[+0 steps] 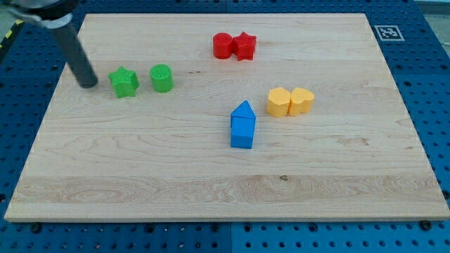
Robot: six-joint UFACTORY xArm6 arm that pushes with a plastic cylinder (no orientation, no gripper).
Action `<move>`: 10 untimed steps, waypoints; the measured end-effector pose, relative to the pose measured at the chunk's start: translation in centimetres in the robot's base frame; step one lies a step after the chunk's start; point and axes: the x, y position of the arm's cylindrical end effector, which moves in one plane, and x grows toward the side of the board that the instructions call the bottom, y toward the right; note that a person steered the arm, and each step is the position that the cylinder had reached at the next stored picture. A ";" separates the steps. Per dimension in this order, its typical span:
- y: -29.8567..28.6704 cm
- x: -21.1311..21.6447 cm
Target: Push the green star closer to the green circle
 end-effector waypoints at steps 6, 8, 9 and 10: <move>2.7 2.9; 3.8 3.2; 5.4 3.6; 5.9 3.6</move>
